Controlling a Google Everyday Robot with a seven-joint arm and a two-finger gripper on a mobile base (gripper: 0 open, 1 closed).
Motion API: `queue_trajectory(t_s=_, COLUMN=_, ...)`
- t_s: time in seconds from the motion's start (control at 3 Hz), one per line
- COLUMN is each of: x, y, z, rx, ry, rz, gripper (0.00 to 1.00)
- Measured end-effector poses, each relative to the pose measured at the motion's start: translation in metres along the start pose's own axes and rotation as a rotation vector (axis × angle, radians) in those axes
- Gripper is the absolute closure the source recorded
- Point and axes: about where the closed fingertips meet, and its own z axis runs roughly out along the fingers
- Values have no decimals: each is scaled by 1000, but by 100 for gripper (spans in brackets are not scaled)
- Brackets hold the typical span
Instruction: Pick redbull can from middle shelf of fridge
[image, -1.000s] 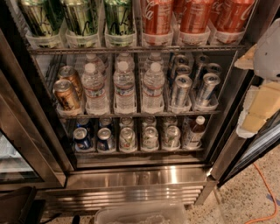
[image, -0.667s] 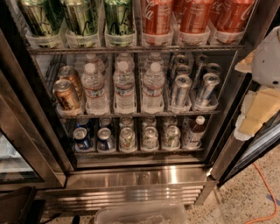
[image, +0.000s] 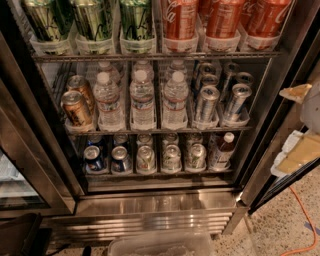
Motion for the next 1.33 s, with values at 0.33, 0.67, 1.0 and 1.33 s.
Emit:
queue_trajectory(t_s=0.33, x=11, y=-11, z=11, rx=104, ry=-74, rz=14, gripper=0)
queue_trajectory(t_s=0.67, x=11, y=-11, z=11, rx=103, ry=-74, rz=14, gripper=0)
queue_trajectory(t_s=1.0, x=14, y=-8, z=22, rx=83, ry=-133, rz=65, gripper=0)
queue_trajectory(t_s=1.33, x=14, y=-5, z=44, rx=87, ry=-267, rz=122, gripper=0)
